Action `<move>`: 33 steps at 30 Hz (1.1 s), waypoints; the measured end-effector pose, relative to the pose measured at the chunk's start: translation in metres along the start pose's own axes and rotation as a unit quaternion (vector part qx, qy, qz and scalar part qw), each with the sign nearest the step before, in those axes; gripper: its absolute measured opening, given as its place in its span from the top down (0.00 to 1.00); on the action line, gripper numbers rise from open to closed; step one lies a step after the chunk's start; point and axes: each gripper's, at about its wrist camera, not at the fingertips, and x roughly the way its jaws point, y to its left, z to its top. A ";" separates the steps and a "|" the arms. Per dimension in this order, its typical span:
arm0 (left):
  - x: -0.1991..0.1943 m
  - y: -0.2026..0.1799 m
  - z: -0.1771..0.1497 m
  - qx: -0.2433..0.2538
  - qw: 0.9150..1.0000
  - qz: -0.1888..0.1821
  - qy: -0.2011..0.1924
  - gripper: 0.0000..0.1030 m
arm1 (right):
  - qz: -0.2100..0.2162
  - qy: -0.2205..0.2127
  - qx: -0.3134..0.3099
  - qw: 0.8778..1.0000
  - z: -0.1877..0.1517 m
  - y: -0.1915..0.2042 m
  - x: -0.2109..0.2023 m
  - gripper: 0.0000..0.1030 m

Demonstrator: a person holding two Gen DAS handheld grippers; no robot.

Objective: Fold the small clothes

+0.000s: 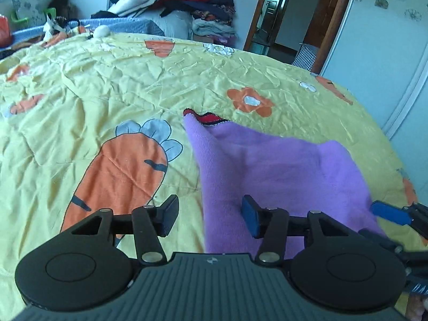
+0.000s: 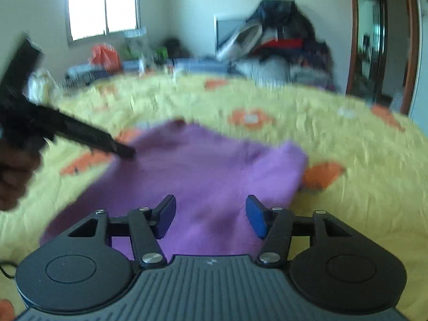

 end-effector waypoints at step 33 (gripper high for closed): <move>-0.037 -0.009 -0.060 -0.022 1.000 -0.003 -0.009 0.01 | -0.070 -0.026 0.100 0.992 -0.017 -0.039 -0.026 0.00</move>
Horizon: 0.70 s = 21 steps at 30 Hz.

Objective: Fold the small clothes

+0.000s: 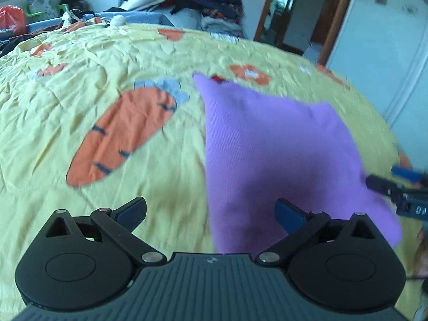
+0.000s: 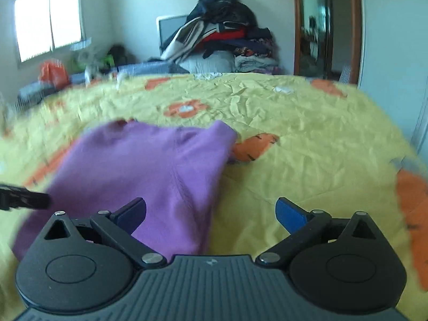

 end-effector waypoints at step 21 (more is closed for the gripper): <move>0.065 -0.046 0.066 0.018 1.000 -0.018 -0.017 0.18 | 0.033 0.020 -0.013 0.999 0.044 -0.003 0.065 0.86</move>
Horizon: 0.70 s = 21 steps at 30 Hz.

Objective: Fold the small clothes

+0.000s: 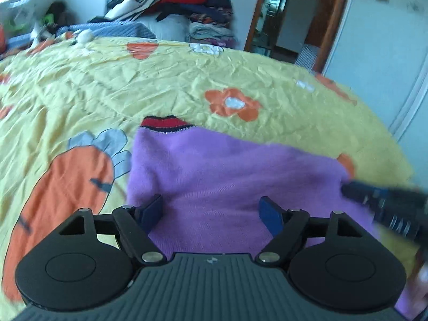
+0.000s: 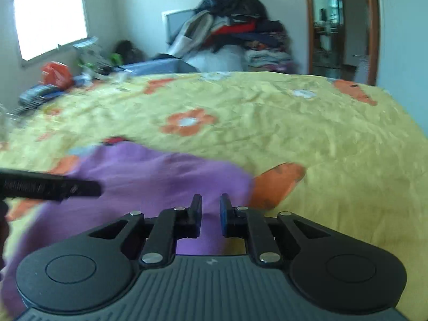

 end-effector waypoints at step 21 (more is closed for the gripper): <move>-0.059 -0.009 -0.116 0.073 0.997 0.026 0.018 0.00 | 0.030 0.034 -0.039 0.998 -0.082 0.037 -0.078 0.78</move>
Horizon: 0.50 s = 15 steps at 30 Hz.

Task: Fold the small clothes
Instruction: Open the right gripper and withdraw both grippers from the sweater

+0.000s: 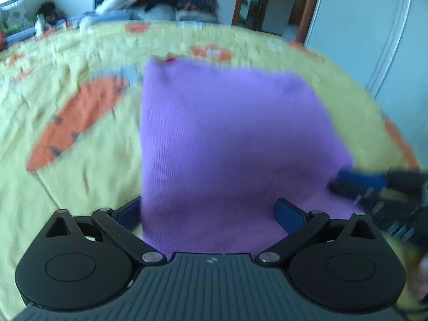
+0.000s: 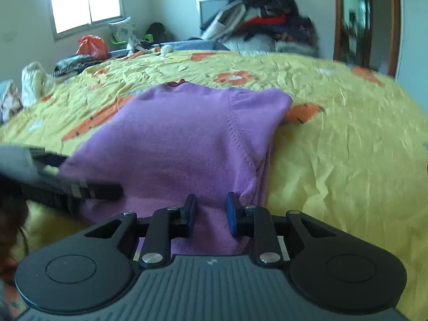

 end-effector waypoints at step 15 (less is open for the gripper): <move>0.014 0.056 0.050 -0.072 0.997 0.026 -0.011 0.00 | -0.110 -0.029 0.039 0.993 0.047 -0.059 0.033 0.00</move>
